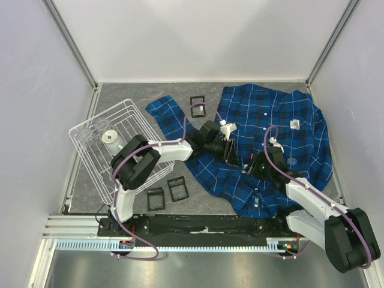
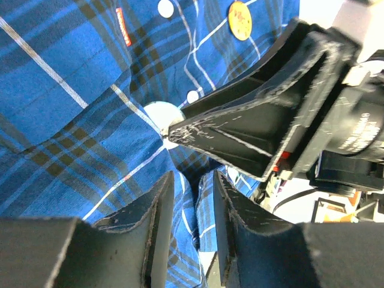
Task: Remove the brooch from the garment
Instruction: Remove the brooch from the clothes.
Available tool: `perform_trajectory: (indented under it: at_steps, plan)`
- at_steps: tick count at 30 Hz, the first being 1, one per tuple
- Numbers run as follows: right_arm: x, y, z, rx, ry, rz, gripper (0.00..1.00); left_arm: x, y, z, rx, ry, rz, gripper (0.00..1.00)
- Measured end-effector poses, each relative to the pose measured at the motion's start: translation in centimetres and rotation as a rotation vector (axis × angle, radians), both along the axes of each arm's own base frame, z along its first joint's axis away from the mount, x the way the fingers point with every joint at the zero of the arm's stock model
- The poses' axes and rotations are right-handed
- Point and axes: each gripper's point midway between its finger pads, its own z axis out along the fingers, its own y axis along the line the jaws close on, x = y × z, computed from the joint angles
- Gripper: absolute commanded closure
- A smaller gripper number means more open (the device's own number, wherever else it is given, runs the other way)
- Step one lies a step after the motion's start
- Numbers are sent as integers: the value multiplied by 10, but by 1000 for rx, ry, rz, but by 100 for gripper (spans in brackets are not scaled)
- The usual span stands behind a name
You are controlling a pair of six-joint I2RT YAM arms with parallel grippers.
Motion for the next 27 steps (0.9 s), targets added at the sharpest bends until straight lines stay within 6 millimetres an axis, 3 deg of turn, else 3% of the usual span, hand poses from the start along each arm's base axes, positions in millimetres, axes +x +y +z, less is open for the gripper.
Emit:
perform_trajectory:
  at_steps: [5,12,16,24,25,27]
  plan:
    - [0,-4,1,-3,-1,-12,63,-10,-4,-20,32,41,-20,61]
    - [2,-8,4,1,-14,-24,60,-13,-6,-21,33,44,-26,61]
    - [3,-9,11,15,-48,-29,72,-14,-8,-23,34,48,-27,61]
    - [1,-4,4,40,-39,-4,75,-12,-14,-25,37,53,-31,63]
    - [1,-4,3,41,-35,-1,77,-11,-16,-23,33,49,-31,63]
    - [0,-2,2,46,-31,5,92,-9,-18,-18,25,42,-31,64]
